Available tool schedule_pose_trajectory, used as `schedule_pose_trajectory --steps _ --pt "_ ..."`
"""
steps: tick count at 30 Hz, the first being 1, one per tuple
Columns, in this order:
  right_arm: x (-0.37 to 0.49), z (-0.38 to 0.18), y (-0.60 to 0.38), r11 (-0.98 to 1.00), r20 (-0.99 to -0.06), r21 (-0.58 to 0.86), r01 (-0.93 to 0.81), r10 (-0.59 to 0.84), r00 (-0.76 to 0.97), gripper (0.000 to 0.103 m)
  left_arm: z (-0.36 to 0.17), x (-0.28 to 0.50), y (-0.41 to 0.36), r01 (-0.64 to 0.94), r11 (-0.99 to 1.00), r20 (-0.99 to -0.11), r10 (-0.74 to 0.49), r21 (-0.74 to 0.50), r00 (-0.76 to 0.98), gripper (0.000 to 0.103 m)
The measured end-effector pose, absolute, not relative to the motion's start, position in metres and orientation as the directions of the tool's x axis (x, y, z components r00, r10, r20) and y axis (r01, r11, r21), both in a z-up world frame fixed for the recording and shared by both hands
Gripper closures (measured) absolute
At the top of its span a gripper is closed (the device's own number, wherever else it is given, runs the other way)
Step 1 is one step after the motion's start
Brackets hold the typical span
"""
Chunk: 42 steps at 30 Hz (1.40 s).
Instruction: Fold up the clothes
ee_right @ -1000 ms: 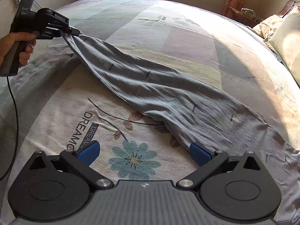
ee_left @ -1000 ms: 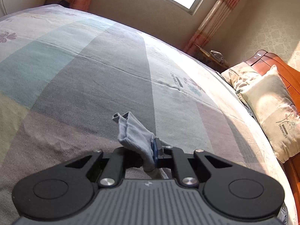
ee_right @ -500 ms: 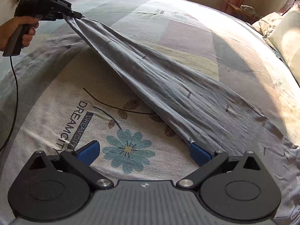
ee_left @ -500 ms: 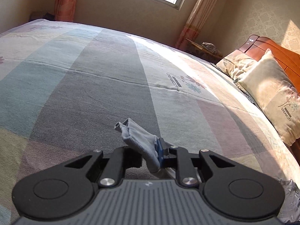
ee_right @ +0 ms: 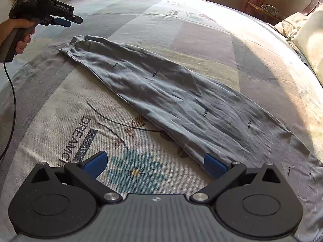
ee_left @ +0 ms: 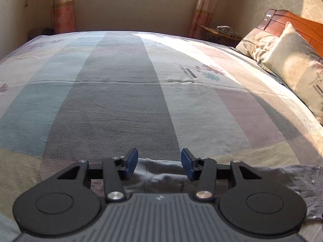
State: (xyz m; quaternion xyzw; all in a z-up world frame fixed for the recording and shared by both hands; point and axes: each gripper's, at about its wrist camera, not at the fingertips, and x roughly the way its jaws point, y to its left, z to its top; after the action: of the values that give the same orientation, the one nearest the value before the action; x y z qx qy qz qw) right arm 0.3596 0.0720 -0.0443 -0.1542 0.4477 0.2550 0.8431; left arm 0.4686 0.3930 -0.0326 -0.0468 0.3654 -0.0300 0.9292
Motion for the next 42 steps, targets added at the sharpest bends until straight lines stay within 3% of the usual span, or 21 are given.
schedule_pose_trajectory --steps 6,10,14,16,19,24,27,30,32,34,37,42 --pt "0.397 -0.065 0.084 0.856 -0.834 -0.041 -0.515 0.255 0.489 0.000 -0.055 0.450 0.323 0.294 0.953 -0.725 -0.150 0.075 0.672 0.049" --pt "0.411 -0.080 0.085 0.918 -0.873 0.145 -0.370 0.295 0.389 0.000 -0.073 0.449 0.336 0.221 0.959 -0.773 -0.004 0.177 0.634 0.046" --pt "0.409 -0.070 0.093 0.862 -0.851 0.273 -0.426 0.423 0.311 0.000 -0.058 0.452 0.367 0.122 0.990 -0.770 -0.022 0.073 0.638 0.048" --pt "0.414 -0.062 0.093 0.842 -0.828 0.315 -0.438 0.469 0.306 0.000 -0.050 0.453 0.368 0.143 0.989 -0.741 -0.067 0.039 0.669 0.043" --pt "0.430 -0.051 0.094 0.848 -0.814 0.282 -0.449 0.459 0.357 0.000 -0.052 0.463 0.360 0.173 0.985 -0.724 -0.126 -0.010 0.678 0.038" --pt "0.468 -0.038 0.096 0.844 -0.790 0.251 -0.474 0.462 0.404 0.000 -0.079 0.464 0.372 0.080 0.996 -0.806 -0.067 -0.025 0.589 0.037" --pt "0.490 -0.032 0.109 0.798 -0.765 0.266 -0.541 0.516 0.385 0.002 -0.079 0.452 0.390 0.084 0.992 -0.788 -0.128 -0.096 0.602 0.037" --pt "0.510 -0.033 0.140 0.731 -0.753 0.257 -0.633 0.562 0.343 0.025 -0.077 0.449 0.397 0.112 0.987 -0.796 -0.159 -0.115 0.584 0.037" --pt "0.522 -0.036 0.163 0.689 -0.751 0.251 -0.680 0.582 0.312 0.053 -0.076 0.451 0.397 0.111 0.987 -0.804 -0.160 -0.118 0.573 0.037" --pt "0.533 -0.041 0.184 0.661 -0.749 0.257 -0.705 0.597 0.287 0.068 -0.076 0.449 0.398 0.101 0.986 -0.801 -0.167 -0.133 0.575 0.037" --pt "0.543 -0.053 0.209 0.641 -0.755 0.270 -0.718 0.604 0.255 0.075 -0.076 0.445 0.401 0.099 0.984 -0.794 -0.177 -0.146 0.581 0.037" --pt "0.544 -0.071 0.223 0.634 -0.773 0.275 -0.722 0.593 0.226 0.075 -0.067 0.455 0.399 0.140 0.973 -0.764 -0.229 -0.182 0.603 0.039"
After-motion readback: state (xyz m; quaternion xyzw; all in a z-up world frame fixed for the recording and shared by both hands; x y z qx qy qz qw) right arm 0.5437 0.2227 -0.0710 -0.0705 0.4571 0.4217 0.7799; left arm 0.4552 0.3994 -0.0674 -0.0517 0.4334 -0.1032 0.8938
